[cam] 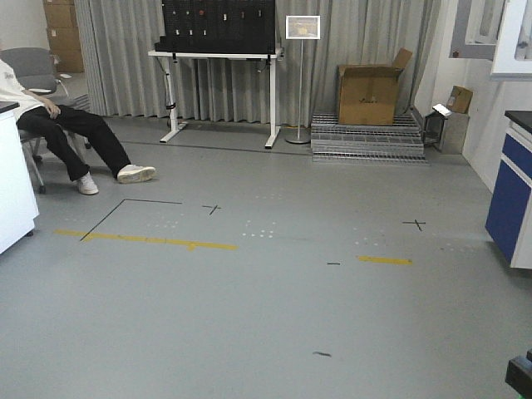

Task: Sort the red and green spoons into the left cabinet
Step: 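Drive the base across the room toward the white cabinet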

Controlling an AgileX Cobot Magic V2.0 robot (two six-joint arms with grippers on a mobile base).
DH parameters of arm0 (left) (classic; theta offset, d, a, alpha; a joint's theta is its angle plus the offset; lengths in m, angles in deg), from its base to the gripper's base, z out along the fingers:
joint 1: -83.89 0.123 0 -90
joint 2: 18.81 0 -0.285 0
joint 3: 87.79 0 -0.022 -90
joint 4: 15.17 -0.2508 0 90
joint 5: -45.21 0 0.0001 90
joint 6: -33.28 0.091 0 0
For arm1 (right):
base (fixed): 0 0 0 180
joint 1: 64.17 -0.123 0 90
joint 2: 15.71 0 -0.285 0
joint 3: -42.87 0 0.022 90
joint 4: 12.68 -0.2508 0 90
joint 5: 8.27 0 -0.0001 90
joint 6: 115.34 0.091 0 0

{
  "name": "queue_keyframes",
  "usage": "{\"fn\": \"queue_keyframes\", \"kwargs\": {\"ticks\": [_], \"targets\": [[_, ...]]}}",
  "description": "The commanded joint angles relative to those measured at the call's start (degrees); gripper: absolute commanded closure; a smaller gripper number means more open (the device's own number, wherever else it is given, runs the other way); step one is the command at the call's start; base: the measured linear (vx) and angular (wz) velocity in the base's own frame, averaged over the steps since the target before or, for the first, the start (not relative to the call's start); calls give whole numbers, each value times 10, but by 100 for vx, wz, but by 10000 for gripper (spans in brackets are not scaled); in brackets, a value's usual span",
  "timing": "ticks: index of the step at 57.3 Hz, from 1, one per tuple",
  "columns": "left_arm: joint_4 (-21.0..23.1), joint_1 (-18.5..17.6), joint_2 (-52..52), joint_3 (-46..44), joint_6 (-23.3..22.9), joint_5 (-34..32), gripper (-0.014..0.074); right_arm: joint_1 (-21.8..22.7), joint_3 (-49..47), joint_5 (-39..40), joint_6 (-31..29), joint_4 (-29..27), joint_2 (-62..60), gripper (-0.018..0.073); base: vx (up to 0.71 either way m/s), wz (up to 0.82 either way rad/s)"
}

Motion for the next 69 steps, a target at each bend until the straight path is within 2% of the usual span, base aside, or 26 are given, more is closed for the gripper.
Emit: {"fn": "queue_keyframes", "kwargs": {"ticks": [1, 69], "targets": [[9, -3, 3, -15, -4, -41, 597, 1, -16, 11, 0, -20, -1, 563, 58, -2], [9, -3, 3, -15, -4, -41, 597, 1, -16, 13, 0, -20, -1, 563, 62, -5]]}}
